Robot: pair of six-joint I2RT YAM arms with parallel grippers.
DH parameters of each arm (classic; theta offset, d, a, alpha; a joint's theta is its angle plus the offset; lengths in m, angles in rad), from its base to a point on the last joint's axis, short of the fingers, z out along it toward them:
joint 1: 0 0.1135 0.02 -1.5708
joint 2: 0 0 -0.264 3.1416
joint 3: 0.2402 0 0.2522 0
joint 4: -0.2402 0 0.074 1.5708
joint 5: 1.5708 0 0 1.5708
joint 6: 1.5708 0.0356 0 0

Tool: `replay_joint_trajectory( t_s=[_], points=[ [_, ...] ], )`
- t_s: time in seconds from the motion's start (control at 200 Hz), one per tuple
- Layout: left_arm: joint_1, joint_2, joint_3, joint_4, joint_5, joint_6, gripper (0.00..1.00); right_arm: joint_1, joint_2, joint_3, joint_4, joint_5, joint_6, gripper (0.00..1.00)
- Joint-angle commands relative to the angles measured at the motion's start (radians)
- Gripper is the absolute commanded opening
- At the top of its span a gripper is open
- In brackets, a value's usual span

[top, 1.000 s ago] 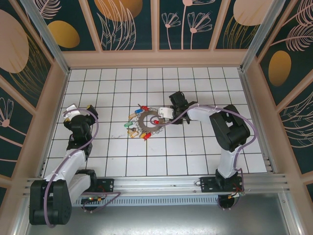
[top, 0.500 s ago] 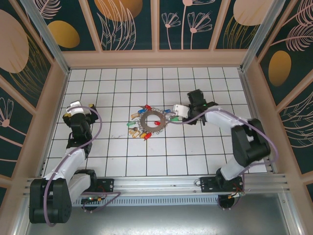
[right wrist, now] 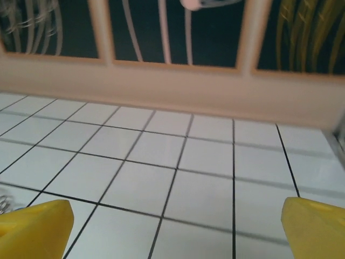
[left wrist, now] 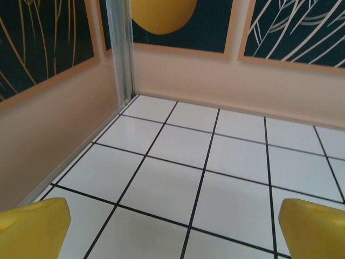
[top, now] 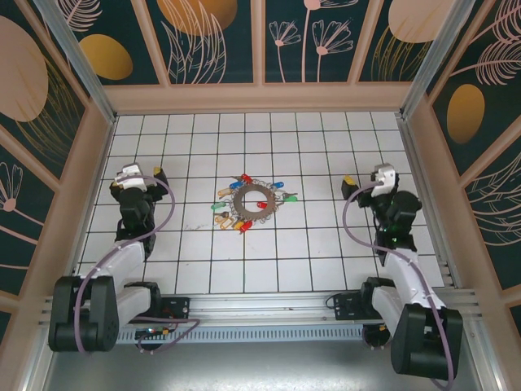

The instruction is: Put the keys on the keyring

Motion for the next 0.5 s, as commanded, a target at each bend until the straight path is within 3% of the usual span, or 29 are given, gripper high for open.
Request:
replay_joint_trajectory(
  t_s=[0.0, 0.18, 0.235, 0.29, 0.35, 0.495],
  points=[
    [0.007, 0.055, -0.034, 0.144, 0.028, 0.040, 0.99, -0.011, 0.025, -0.107, 0.309, 0.117, 0.198, 0.99],
    [0.007, 0.200, -0.079, 0.355, -0.003, 0.044, 0.99, -0.018, 0.271, -0.182, 0.550, 0.139, 0.125, 0.99],
    [0.007, 0.228, -0.013, 0.245, 0.019, 0.046, 0.99, -0.027, 0.361, -0.196, 0.681, 0.128, 0.132, 0.99],
    [0.007, 0.246, -0.002, 0.254, 0.064, 0.039, 0.99, -0.030, 0.394, -0.145, 0.619, 0.105, 0.147, 0.99],
    [0.007, 0.268, -0.052, 0.415, 0.134, 0.022, 0.99, -0.016, 0.456, -0.126, 0.671, 0.109, 0.169, 0.99],
    [0.007, 0.398, -0.083, 0.577, 0.181, 0.040, 0.99, 0.019, 0.689, -0.125, 0.907, 0.202, 0.177, 0.99]
  ],
)
